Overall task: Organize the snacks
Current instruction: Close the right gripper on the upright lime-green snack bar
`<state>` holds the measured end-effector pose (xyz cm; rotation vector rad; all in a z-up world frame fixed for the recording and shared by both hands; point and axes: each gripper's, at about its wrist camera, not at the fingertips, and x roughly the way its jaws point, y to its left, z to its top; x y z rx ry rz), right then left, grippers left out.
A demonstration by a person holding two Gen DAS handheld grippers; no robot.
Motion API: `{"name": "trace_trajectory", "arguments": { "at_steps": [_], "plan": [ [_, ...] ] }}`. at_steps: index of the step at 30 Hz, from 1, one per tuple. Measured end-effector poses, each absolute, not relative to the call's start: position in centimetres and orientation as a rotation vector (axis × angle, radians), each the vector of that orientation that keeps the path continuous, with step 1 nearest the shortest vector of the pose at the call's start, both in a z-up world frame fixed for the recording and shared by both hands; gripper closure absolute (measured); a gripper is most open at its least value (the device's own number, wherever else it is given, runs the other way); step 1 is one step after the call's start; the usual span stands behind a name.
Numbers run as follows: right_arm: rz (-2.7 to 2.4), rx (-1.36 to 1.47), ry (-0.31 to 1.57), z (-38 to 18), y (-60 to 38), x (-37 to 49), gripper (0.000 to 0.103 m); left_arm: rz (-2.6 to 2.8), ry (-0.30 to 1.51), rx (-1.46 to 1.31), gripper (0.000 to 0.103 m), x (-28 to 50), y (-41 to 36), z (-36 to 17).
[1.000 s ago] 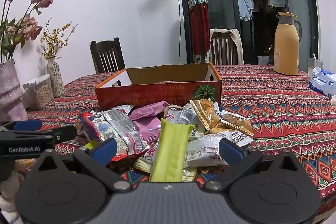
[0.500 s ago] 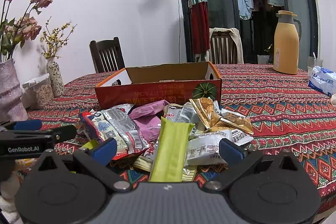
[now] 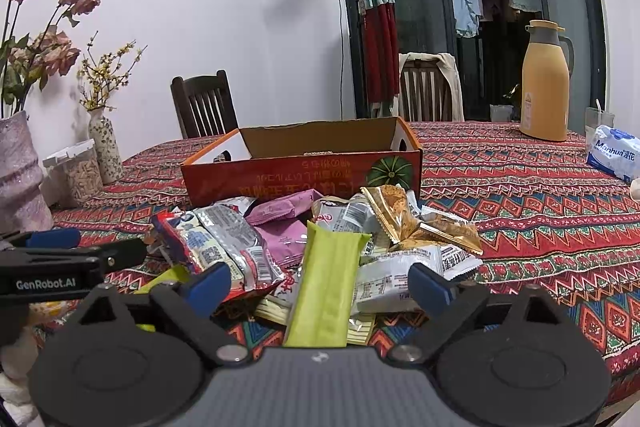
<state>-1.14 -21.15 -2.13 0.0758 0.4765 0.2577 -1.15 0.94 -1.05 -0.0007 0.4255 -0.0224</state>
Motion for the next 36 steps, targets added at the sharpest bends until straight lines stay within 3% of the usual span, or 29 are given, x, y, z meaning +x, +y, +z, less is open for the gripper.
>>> {"name": "trace_trajectory", "arguments": {
  "at_steps": [18,23,27,34,36],
  "plan": [
    [0.231,0.061,0.521,-2.9,-21.3,0.1,0.023,-0.012,0.452,-0.012,0.0,-0.7,1.4,-1.3],
    [0.245,0.05,0.56,-3.7,-20.9,1.0,0.038,-0.011,0.463,-0.014,0.0,-0.4,1.7,-1.4],
    [0.252,0.045,0.586,-4.4,-20.4,1.8,0.042,-0.01,0.473,-0.014,0.0,-0.2,1.8,-1.6],
    [0.277,0.08,0.626,-5.5,-20.4,2.8,0.062,-0.011,0.503,-0.008,0.0,0.2,2.0,-2.2],
    [0.281,0.084,0.628,-5.7,-20.4,2.8,0.062,-0.016,0.513,-0.006,0.0,0.4,1.9,-2.4]
  ]
}}
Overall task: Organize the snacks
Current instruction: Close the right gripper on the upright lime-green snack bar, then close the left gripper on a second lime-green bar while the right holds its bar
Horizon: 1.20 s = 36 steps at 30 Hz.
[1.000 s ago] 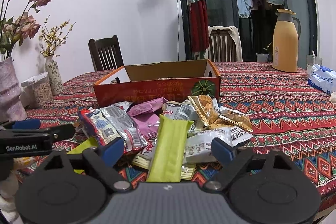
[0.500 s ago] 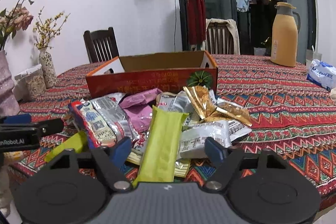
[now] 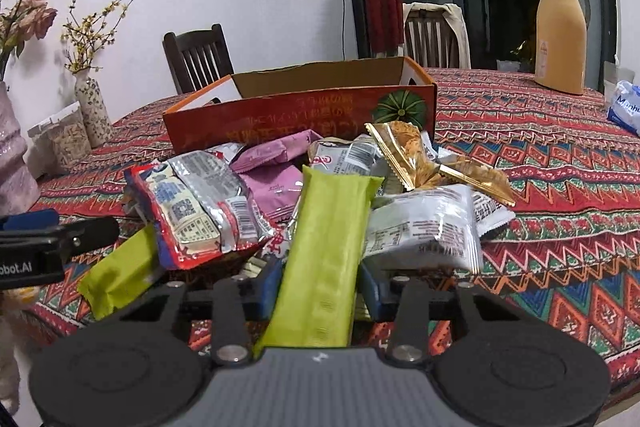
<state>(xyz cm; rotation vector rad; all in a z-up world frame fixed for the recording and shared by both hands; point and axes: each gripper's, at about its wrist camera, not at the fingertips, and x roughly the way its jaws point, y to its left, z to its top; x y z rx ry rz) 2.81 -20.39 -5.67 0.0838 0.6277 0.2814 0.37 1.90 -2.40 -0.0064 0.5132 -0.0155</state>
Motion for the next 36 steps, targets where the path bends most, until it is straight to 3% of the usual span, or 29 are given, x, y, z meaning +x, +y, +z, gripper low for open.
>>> {"name": "trace_trajectory", "arguments": {
  "at_steps": [12,16,23,25,27,29,30,31,36],
  "plan": [
    [0.294,0.131,0.579,-5.5,-21.2,2.1,0.067,-0.063,0.595,0.011,0.0,1.6,0.8,-3.7],
    [0.302,0.14,0.555,-5.2,-21.5,1.7,0.067,-0.083,0.617,0.035,0.018,2.1,0.0,-4.0],
    [0.315,0.156,0.543,-5.2,-21.8,1.3,0.067,-0.109,0.669,0.073,0.026,3.7,-0.9,-4.3],
    [0.318,0.159,0.542,-5.2,-21.9,1.4,0.067,-0.129,0.703,0.066,0.035,4.2,-1.0,-4.5],
    [0.321,0.162,0.541,-5.2,-21.9,1.3,0.067,-0.142,0.714,0.066,0.037,4.6,-1.2,-4.6],
    [0.323,0.166,0.54,-5.3,-21.9,1.1,0.067,-0.16,0.722,0.061,0.049,5.0,-1.3,-4.5],
    [0.323,0.168,0.54,-5.3,-22.0,1.1,0.067,-0.164,0.725,0.063,0.061,5.1,-1.3,-4.4],
    [0.323,0.17,0.54,-5.3,-22.0,1.1,0.067,-0.17,0.727,0.062,0.064,5.2,-1.3,-4.3],
    [0.324,0.178,0.536,-5.3,-22.3,1.0,0.067,-0.168,0.719,0.074,0.065,4.7,-1.2,-4.1]
  ]
}}
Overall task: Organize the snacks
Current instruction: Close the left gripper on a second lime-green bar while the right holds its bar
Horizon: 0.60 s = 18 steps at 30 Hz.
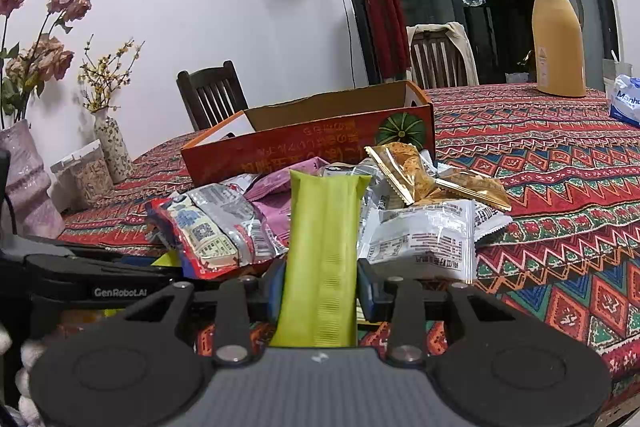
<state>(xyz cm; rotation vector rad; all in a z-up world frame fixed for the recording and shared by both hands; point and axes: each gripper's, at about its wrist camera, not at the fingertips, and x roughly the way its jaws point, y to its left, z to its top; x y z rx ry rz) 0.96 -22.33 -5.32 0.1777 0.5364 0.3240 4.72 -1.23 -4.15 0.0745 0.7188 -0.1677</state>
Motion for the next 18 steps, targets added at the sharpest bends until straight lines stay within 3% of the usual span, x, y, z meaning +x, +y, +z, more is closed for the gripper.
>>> {"name": "trace_trajectory", "arguments": {
  "at_steps": [18],
  "plan": [
    [0.318,0.174,0.526,-5.0,-22.1,0.6,0.067,-0.036,0.557,0.055,0.068,1.9,1.8,-0.8]
  ]
}}
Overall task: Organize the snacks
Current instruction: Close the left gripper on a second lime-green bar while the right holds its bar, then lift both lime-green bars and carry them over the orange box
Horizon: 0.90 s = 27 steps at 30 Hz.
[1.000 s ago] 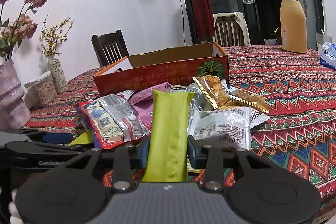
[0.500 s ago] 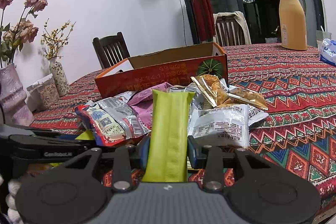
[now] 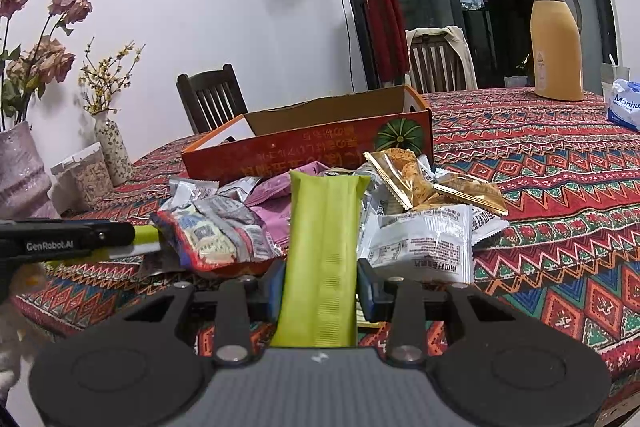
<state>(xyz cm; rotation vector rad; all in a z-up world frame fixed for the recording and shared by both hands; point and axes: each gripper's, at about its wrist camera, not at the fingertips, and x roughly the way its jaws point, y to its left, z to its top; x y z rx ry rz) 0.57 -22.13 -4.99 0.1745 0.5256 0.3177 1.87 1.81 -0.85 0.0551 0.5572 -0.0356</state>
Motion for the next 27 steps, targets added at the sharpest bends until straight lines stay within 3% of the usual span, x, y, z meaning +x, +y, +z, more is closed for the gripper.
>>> {"name": "trace_trajectory", "arguments": {
  "at_steps": [8,13,18,27],
  "plan": [
    [0.316,0.174,0.532,-5.2,-22.1,0.5,0.067,-0.025,0.662,0.05,0.067,2.7,2.2,-3.8],
    [0.317,0.173,0.538,-5.4,-22.0,0.7,0.067,-0.032,0.686,0.048,0.06,3.5,2.2,-4.4],
    [0.317,0.172,0.54,-5.5,-21.9,0.8,0.067,-0.041,0.674,0.058,0.067,3.5,1.9,-4.6],
    [0.313,0.17,0.535,-5.5,-22.0,1.0,0.067,-0.009,0.58,0.02,0.067,1.2,3.5,-2.1]
  ]
}}
